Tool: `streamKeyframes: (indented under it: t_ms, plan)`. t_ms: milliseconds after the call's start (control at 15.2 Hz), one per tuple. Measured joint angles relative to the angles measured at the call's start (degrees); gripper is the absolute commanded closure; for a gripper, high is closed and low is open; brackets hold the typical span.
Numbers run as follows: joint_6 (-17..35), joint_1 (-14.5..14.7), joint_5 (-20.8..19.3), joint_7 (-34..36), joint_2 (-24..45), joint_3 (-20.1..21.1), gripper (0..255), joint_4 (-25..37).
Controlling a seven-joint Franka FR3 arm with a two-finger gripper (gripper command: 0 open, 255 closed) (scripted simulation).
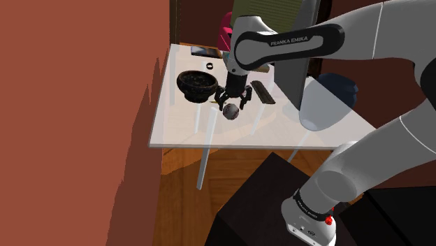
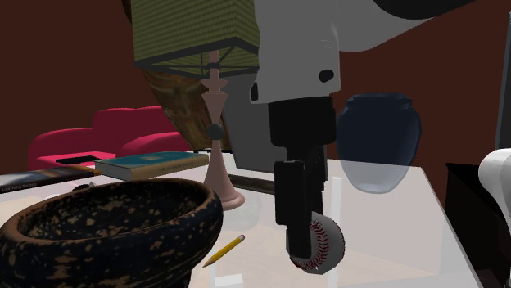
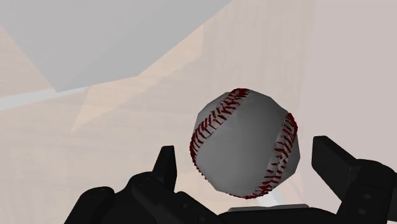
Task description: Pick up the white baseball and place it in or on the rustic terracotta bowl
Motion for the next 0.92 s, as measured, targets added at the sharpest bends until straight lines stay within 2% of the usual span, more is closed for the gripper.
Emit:
streamKeyframes:
  t_ms: [330,396,924]
  plan:
    - [0.3,0.0,0.0,0.0,0.0,0.0,0,-0.3]
    - [0.3,0.0,0.0,0.0,0.0,0.0,255,-0.3]
    - [0.3,0.0,0.0,0.0,0.0,0.0,255,-0.3]
